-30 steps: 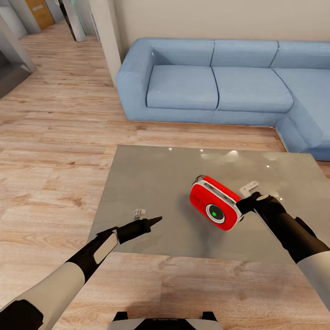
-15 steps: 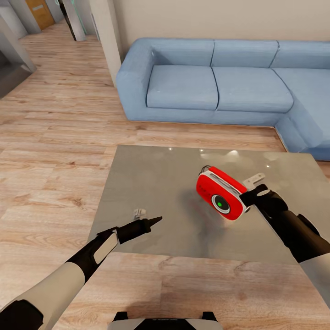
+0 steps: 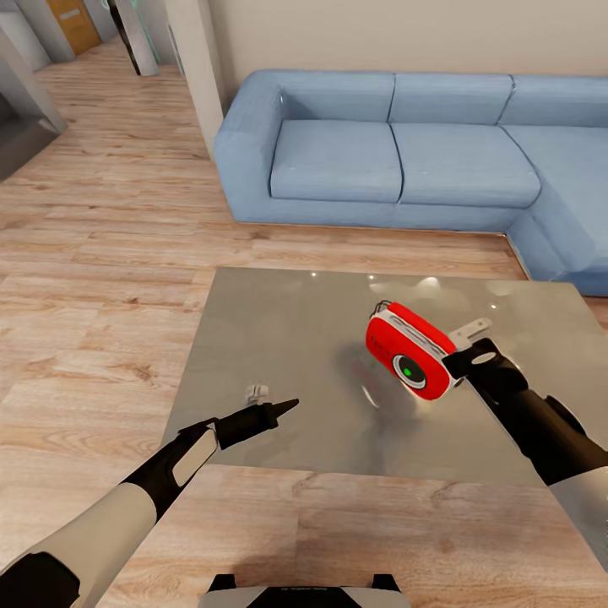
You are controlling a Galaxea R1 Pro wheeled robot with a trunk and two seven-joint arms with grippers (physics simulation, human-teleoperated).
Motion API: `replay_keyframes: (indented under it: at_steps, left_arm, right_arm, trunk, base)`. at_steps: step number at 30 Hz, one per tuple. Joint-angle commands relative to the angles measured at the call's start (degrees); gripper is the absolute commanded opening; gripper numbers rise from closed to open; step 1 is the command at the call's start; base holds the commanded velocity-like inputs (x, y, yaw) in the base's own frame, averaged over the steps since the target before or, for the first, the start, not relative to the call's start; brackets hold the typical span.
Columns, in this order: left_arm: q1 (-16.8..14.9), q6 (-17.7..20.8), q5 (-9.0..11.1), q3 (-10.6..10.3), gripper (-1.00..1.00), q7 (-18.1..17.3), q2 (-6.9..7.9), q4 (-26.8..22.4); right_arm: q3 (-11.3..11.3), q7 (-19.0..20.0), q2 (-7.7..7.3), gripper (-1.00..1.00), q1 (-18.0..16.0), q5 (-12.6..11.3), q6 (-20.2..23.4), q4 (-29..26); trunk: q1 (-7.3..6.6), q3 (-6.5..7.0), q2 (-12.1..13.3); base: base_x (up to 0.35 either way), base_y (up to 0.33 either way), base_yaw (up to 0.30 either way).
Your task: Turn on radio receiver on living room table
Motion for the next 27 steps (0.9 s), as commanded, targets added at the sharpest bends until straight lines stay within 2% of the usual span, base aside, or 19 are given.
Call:
replay_keyframes:
  at_steps: [1,12,27]
  left_arm:
    - [0.00,0.00,0.00,0.00,-1.00,0.00,0.00,0.00]
    - [0.00,0.00,0.02,0.00,-1.00,0.00,0.04,0.00]
    - [0.00,0.00,0.05,0.00,-1.00,-0.01,0.05,-0.06]
  right_arm:
    - [-0.02,-0.03,0.02,-1.00,-0.01,0.43,-0.22,0.15]
    - [0.07,-2.13,0.38,-1.00,0.01,0.07,-4.79,5.14]
    - [0.07,-2.32,0.46,-1.00,0.01,-0.07,-6.80,7.32]
  trunk:
    - [0.00,0.00,0.00]
    - [0.00,0.00,0.00]
    - [0.00,0.00,0.00]
  base:
    - [0.000,0.000,0.000]
    - [0.000,0.000,0.000]
    - [0.000,0.000,0.000]
